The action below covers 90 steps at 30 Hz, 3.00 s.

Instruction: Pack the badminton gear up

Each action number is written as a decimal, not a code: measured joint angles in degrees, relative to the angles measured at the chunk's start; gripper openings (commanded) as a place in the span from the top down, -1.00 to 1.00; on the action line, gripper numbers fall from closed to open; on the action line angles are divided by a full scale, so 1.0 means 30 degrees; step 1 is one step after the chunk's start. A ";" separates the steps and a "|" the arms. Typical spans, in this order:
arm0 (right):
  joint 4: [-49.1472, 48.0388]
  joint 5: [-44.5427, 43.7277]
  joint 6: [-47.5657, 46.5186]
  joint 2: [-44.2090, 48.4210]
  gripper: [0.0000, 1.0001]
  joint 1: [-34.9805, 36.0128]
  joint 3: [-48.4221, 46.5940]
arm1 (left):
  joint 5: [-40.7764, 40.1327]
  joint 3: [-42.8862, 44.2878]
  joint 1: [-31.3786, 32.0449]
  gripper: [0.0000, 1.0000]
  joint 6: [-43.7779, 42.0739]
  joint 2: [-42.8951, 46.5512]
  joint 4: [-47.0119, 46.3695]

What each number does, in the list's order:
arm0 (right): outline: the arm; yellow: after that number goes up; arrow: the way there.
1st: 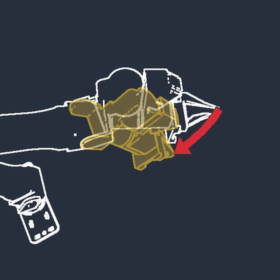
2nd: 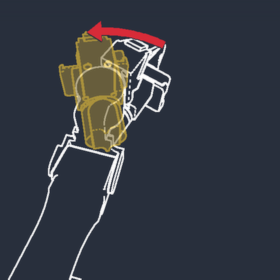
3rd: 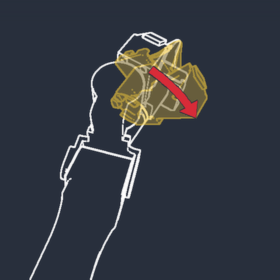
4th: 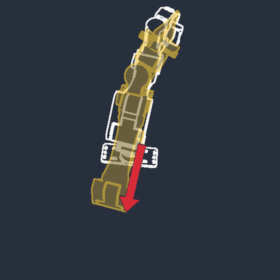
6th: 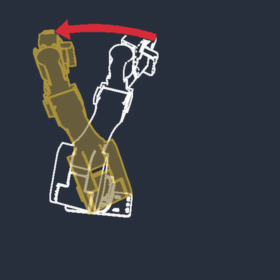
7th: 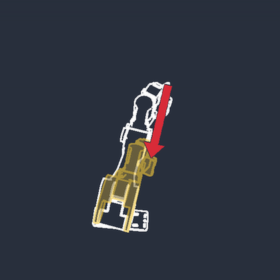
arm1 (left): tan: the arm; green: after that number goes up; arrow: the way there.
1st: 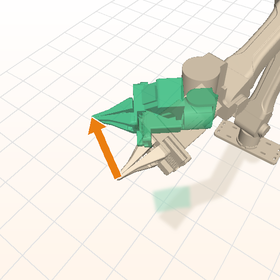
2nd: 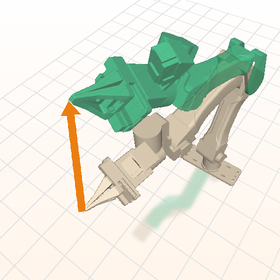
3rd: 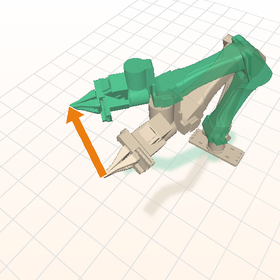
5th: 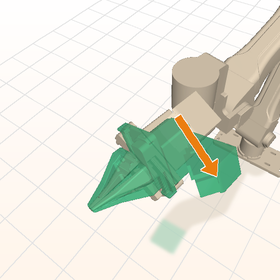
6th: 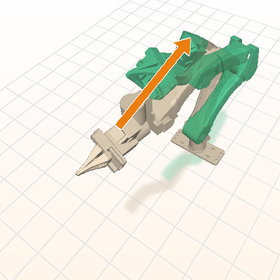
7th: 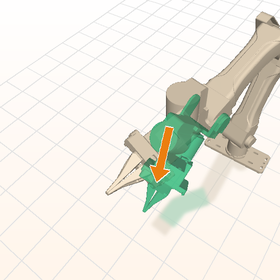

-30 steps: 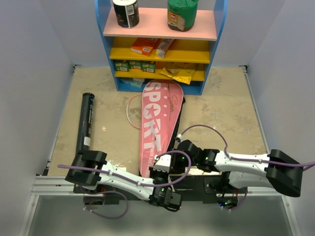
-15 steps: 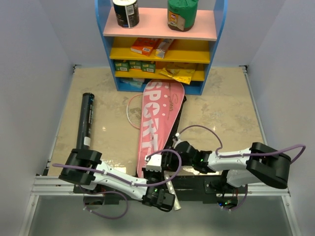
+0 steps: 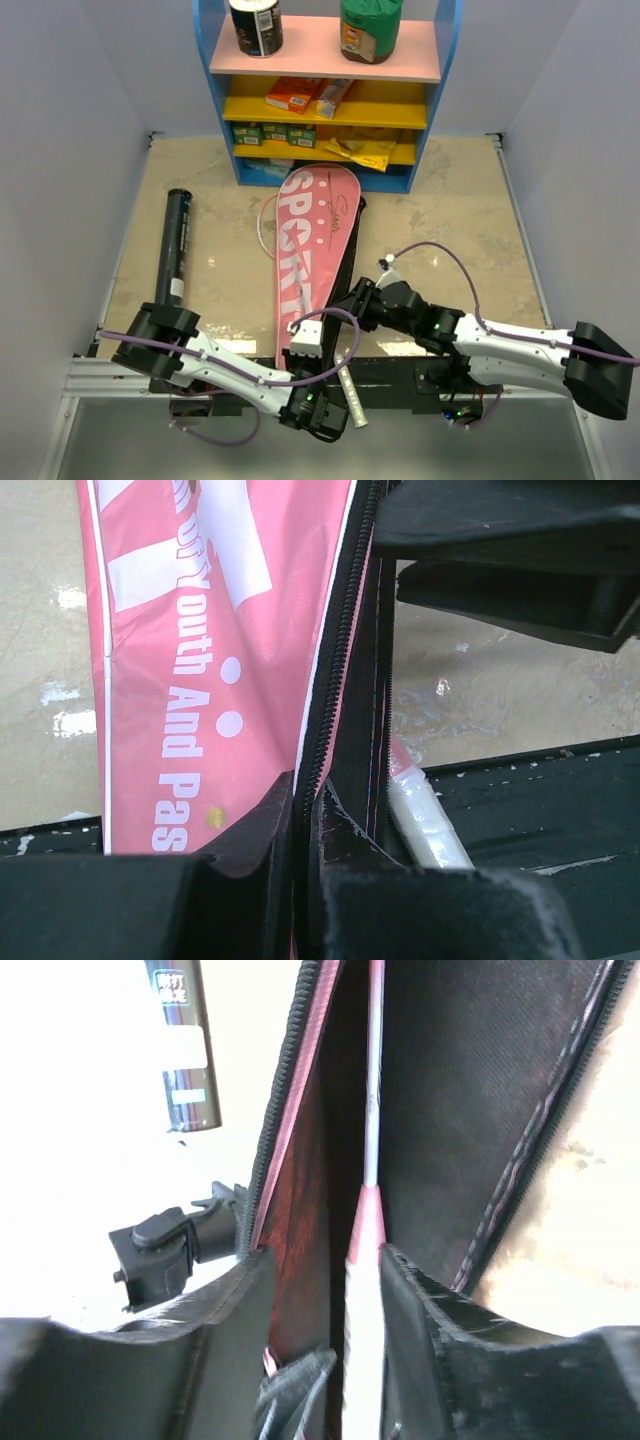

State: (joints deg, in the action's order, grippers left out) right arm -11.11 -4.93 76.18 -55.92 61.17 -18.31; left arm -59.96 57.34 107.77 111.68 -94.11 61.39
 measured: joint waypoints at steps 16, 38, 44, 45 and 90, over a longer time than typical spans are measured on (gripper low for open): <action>0.0379 0.3308 -0.2331 -0.2178 0.56 0.1042 -0.0058 | -0.0102 -0.0248 0.0007 1.00 0.0095 0.0852 0.2725; -0.7118 0.3963 -0.1530 -0.8473 0.39 0.4306 -0.0954 | -0.0102 -0.0335 0.0007 1.00 0.0087 0.0882 0.3213; -0.8721 0.3570 -0.1035 -0.9653 0.41 0.4634 -0.1005 | -0.0073 -0.0627 0.0007 1.00 0.0087 0.1027 0.3308; -0.9209 0.3475 -0.0903 -0.9930 0.42 0.4648 -0.0954 | -0.0066 -0.0692 0.0007 1.00 0.0087 0.1049 0.3315; -0.6827 0.1435 -0.5260 -0.3461 0.10 0.3861 -0.2382 | -0.0401 -0.2310 0.0051 1.00 0.0102 0.5304 0.4641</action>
State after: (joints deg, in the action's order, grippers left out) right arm -31.59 -0.62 60.40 -66.30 72.75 -25.45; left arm -61.17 50.41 107.92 111.98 -78.19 75.31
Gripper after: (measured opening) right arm 0.441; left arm 0.087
